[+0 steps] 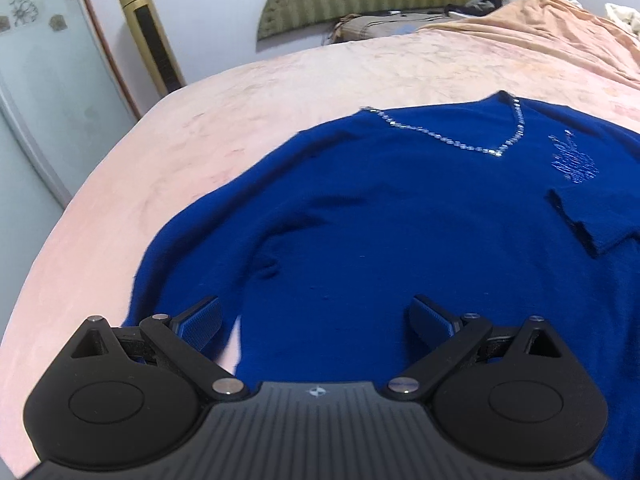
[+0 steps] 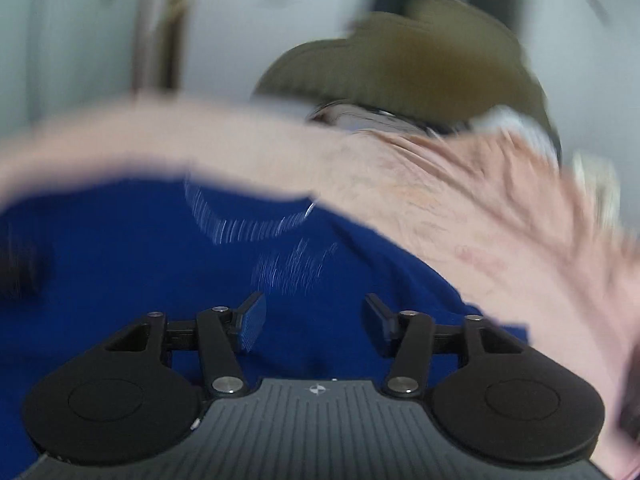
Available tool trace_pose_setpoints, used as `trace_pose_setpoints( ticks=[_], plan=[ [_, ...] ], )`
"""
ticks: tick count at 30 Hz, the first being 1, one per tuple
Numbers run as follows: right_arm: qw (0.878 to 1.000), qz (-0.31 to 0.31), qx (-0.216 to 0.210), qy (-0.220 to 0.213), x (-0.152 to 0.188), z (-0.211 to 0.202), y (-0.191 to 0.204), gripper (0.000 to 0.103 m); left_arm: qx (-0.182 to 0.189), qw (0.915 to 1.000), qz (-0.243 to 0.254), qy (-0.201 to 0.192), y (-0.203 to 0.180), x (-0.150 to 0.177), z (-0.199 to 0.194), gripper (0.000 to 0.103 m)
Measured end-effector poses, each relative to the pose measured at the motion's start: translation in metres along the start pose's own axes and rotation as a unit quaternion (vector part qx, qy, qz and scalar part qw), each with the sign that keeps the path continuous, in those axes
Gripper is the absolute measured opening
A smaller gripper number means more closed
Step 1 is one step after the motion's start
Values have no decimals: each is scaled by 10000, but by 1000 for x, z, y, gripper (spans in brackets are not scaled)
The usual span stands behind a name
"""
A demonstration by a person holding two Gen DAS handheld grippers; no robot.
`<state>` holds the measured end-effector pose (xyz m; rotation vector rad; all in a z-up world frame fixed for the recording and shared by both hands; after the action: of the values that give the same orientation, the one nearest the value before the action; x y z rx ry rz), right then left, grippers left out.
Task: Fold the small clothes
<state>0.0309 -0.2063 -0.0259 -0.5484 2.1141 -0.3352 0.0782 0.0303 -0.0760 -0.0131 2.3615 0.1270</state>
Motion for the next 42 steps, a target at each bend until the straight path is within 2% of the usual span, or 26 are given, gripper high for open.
trace_pose_setpoints(
  ticks=[2, 4, 6, 8, 9, 11, 12, 14, 17, 19, 21, 23, 25, 27, 28, 30, 32, 34, 39, 42],
  plan=[
    [9935, -1102, 200, 189, 5, 8, 33, 58, -8, 9999, 92, -45, -4, 1, -2, 101],
    [9785, -1977, 475, 361, 7, 19, 58, 57, -25, 9999, 149, -72, -6, 2, -3, 101],
    [9680, -2405, 663, 281, 5, 24, 67, 57, -71, 9998, 135, -83, -3, 2, -3, 101],
    [9676, -2422, 702, 135, -3, 29, 70, 57, -126, 9999, 65, -52, 1, 2, -2, 101],
    [9691, -2368, 680, 77, -6, 31, 70, 53, -137, 9999, 27, -34, 4, 2, -1, 101],
    [9735, -2229, 510, -16, -9, 36, 73, 31, -168, 9999, -27, -29, 9, 1, -1, 101],
    [9758, -2149, 412, -28, -10, 39, 72, 10, -197, 9998, -50, -43, 13, 0, -1, 101],
    [9793, -1999, 304, -70, -11, 39, 71, 10, -268, 9996, -106, -61, 20, -1, 0, 101],
    [9922, -1227, 68, -219, -18, 30, 46, 10, -320, 9992, -219, -34, 30, -4, 4, 101],
    [9983, -467, 79, -331, -29, 20, 7, 10, -327, 9990, -309, -63, 37, -6, 3, 101],
    [9980, 349, 290, -430, -39, 10, -44, 7, -320, 9987, -379, -108, 42, -8, 2, 101],
    [9893, 1199, 596, -579, -46, -1, -99, 4, -312, 9985, -421, -123, 46, -8, 2, 101],
    [9691, 2164, 863, -813, -52, -15, -150, 7, -297, 9986, -432, -116, 47, -8, 3, 101],
    [9486, 2803, 986, -1090, -62, -27, -176, 9, -309, 9986, -424, -113, 49, -8, 3, 101],
    [9463, 2819, 970, -1253, -73, -31, -174, 9, -318, 9985, -421, -114, 50, -8, 4, 101],
    [9533, 2541, 764, -1445, -95, -34, -148, 9, -347, 9984, -431, -95, 52, -8, 6, 101],
    [9619, 2260, 297, -1509, -115, -24, -105, 9, -351, 9982, -477, -70, 56, -7, 6, 101],
    [9653, 2134, -220, -1490, -131, -9, -58, 8, -352, 9982, -486, -56, 58, -6, 6, 101],
    [9585, 2117, -1367, -1331, -156, 25, 44, 8, -430, 9979, -480, -43, 64, -3, 7, 101],
    [9611, 1826, -1649, -1259, -170, 20, 95, 8, -450, 9975, -551, 4, 70, -2, 9, 101]
  ],
)
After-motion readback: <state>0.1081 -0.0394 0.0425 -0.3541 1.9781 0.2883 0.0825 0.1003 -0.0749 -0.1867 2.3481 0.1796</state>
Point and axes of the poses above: each gripper's, at about its wrist camera, not at the fingertips, and z roughly the way its jaws point, y to its left, x to its underside, the point moved 9 cm from there along z, roughly the way its jaws point, and after that the axes turned 12 degrees about -z, right-handed, at the moved point
